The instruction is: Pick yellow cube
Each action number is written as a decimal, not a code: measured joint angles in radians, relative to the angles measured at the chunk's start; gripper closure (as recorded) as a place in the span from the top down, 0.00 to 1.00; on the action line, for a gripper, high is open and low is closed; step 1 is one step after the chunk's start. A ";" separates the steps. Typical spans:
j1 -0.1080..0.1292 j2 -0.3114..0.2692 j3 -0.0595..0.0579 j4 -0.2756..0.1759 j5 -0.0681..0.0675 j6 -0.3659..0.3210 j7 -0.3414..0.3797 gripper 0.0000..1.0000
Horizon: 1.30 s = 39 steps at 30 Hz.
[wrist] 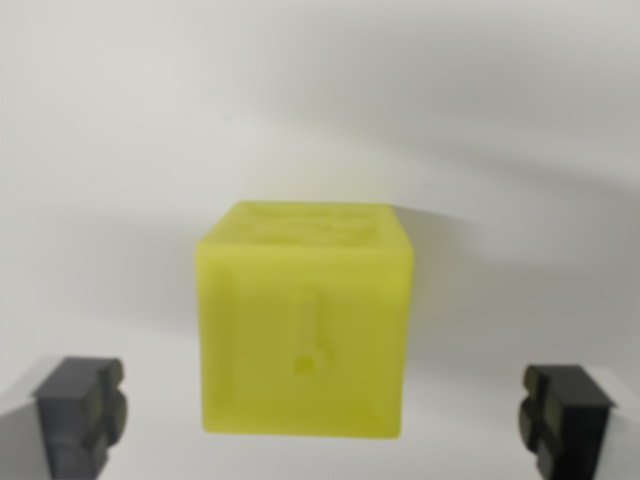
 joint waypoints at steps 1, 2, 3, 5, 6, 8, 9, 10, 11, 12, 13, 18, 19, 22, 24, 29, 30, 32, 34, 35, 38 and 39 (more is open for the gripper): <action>0.003 0.005 0.000 -0.003 0.000 0.007 0.002 1.00; 0.006 0.009 0.000 -0.005 -0.001 0.013 0.004 1.00; 0.007 0.015 0.000 -0.006 -0.001 0.020 0.005 1.00; 0.009 0.029 -0.001 -0.005 -0.002 0.033 0.007 1.00; 0.009 0.037 -0.001 -0.004 -0.002 0.039 0.007 1.00; 0.009 0.054 -0.001 -0.001 -0.004 0.052 0.007 1.00; 0.009 0.062 -0.001 0.001 -0.004 0.058 0.008 1.00; 0.009 0.070 -0.001 0.003 -0.005 0.064 0.008 1.00; 0.009 0.078 -0.001 0.005 -0.006 0.070 0.008 1.00; 0.009 0.087 -0.001 0.007 -0.006 0.076 0.009 1.00; 0.009 0.095 -0.001 0.009 -0.007 0.082 0.009 1.00; 0.009 0.137 -0.001 0.021 -0.012 0.112 0.012 1.00; 0.009 0.145 -0.001 0.023 -0.013 0.117 0.012 1.00; 0.009 0.167 -0.002 0.030 -0.016 0.132 0.014 1.00; 0.009 0.174 -0.001 0.032 -0.018 0.136 0.015 1.00; 0.008 0.176 -0.001 0.033 -0.020 0.137 0.016 1.00; 0.008 0.176 -0.001 0.033 -0.021 0.137 0.017 0.00; 0.008 0.175 -0.001 0.033 -0.021 0.137 0.017 0.00; 0.007 0.170 0.000 0.031 -0.021 0.133 0.017 0.00; 0.007 0.165 0.000 0.030 -0.021 0.130 0.017 0.00; 0.007 0.142 0.000 0.024 -0.019 0.113 0.015 0.00; 0.008 0.134 0.000 0.022 -0.018 0.107 0.014 0.00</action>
